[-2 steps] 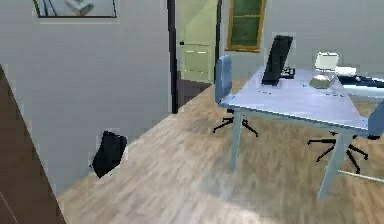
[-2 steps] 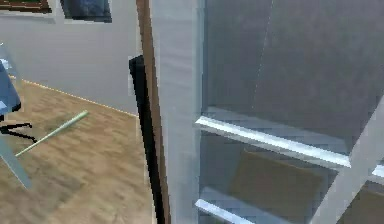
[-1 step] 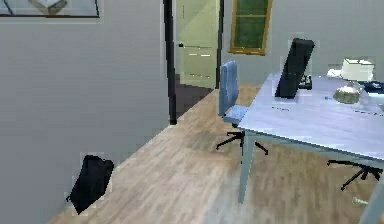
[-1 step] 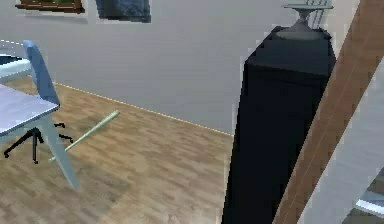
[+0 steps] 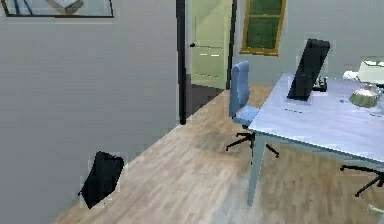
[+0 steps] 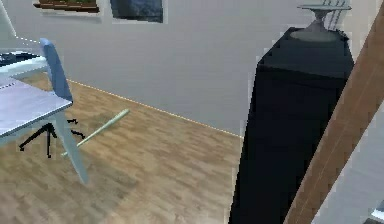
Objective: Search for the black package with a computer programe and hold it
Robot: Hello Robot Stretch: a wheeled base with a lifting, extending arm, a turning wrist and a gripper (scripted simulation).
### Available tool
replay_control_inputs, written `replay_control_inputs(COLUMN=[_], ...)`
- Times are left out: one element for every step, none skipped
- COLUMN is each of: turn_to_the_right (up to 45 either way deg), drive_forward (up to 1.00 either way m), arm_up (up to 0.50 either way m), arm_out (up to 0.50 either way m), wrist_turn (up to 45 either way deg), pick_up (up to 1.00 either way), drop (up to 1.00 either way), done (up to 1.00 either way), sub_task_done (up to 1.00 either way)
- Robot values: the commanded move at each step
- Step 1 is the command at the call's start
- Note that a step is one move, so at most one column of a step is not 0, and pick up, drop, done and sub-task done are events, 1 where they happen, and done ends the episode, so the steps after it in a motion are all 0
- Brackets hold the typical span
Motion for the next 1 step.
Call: replay_control_inputs(turn_to_the_right=[0.0], drive_forward=[1.00], arm_up=[0.00], arm_out=[0.00], wrist_turn=[0.0], pick_up=[0.00], drop=[0.00], done=[0.00], sub_task_done=[0.00])
